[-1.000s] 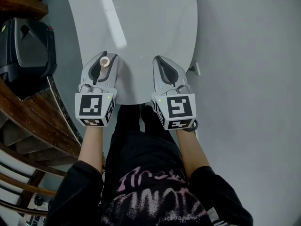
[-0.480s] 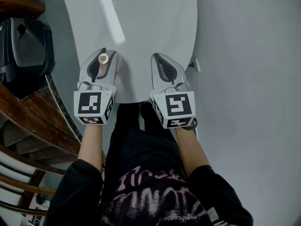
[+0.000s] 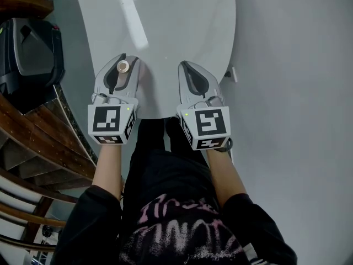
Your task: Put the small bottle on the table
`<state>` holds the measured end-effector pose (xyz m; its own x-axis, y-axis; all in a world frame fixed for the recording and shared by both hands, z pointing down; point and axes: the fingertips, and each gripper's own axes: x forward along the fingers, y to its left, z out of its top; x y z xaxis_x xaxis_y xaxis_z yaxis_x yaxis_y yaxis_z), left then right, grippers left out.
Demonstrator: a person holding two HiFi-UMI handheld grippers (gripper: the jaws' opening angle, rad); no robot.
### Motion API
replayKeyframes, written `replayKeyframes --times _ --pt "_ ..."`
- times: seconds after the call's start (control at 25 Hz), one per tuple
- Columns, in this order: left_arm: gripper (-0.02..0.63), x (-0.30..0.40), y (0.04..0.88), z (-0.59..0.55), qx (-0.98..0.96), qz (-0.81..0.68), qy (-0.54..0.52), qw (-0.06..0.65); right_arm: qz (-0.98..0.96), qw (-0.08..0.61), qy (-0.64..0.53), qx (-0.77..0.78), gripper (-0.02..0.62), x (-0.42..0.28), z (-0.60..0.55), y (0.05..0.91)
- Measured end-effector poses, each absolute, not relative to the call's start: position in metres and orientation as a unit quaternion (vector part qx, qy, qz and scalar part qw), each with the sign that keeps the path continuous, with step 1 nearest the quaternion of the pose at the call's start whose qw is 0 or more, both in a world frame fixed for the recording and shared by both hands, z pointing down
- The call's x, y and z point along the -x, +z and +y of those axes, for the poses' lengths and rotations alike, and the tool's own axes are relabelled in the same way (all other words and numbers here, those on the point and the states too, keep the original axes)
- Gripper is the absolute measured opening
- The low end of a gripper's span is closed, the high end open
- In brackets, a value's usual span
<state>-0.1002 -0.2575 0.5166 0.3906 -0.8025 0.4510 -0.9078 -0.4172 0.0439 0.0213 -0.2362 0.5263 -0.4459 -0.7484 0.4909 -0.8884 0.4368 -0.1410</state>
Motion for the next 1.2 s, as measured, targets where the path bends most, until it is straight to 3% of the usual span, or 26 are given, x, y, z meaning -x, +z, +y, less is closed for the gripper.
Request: replayKeyframes --times 1.2 --pt "0.126 0.104 0.517 -0.255 -0.825 -0.513 0.203 0.123 -0.826 0.183 0.192 -0.497 0.011 -0.010 -0.231 0.521"
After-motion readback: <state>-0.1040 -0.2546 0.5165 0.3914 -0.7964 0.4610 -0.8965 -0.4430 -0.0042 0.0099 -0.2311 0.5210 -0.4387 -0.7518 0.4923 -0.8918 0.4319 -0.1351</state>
